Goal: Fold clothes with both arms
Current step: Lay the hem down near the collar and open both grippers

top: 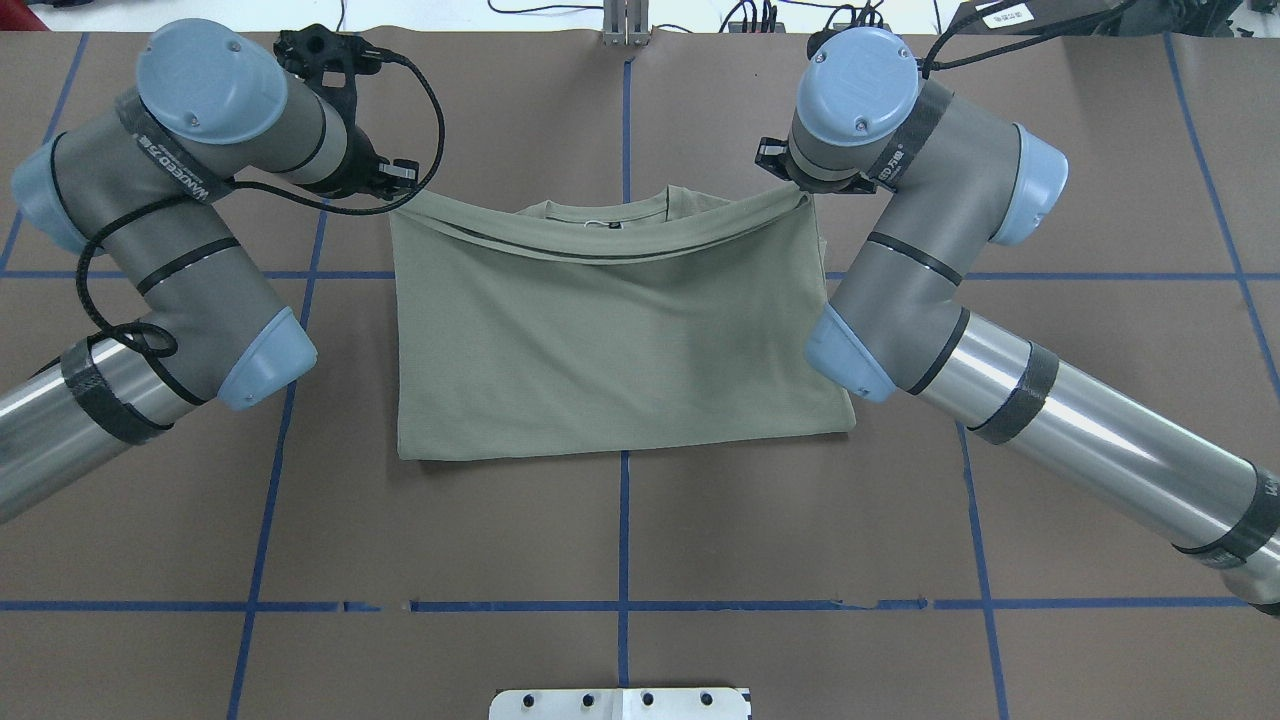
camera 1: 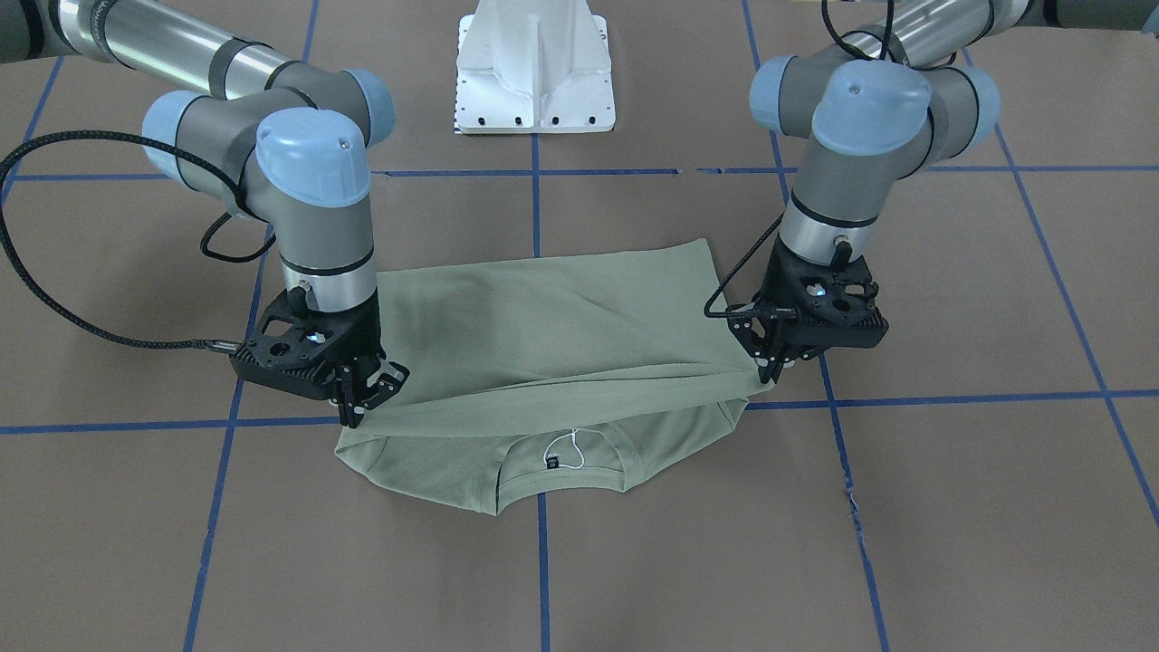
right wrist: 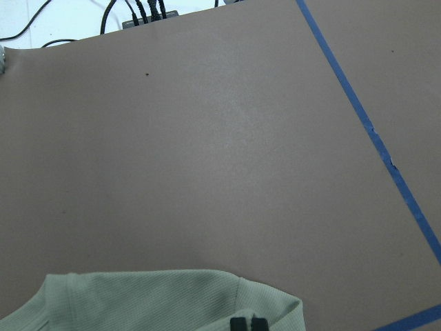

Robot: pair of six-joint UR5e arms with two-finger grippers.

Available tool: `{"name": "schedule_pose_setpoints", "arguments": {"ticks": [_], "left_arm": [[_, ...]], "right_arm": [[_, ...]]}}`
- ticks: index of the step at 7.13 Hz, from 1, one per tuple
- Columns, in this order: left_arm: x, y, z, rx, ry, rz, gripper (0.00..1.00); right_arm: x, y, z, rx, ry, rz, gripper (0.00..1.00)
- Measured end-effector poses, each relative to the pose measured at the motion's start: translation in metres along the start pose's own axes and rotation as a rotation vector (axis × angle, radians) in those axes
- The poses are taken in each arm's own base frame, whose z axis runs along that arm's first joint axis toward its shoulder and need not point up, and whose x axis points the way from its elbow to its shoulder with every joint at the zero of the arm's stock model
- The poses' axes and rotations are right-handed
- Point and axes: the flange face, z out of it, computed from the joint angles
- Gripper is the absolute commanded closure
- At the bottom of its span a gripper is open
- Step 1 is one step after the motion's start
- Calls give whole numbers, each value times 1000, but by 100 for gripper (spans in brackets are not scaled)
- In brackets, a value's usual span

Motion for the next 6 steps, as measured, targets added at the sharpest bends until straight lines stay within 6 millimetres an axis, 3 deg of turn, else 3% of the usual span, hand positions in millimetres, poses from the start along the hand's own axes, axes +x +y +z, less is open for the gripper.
{"name": "schedule_pose_setpoints", "arguments": {"ticks": [2,3,4,6], "left_arm": [[-9,0,32,4,-7,3,100],[-9,3,40,1,-6,5,56],[-9,7,44,-4,-5,6,1],[3,21,44,-5,25,28,0]], "right_arm": [[6,-3,17,-5,29,-5,100],[9,-3,23,-7,41,-7,30],[11,-3,26,-9,46,-10,0],[9,-2,24,-13,39,-39,0]]}}
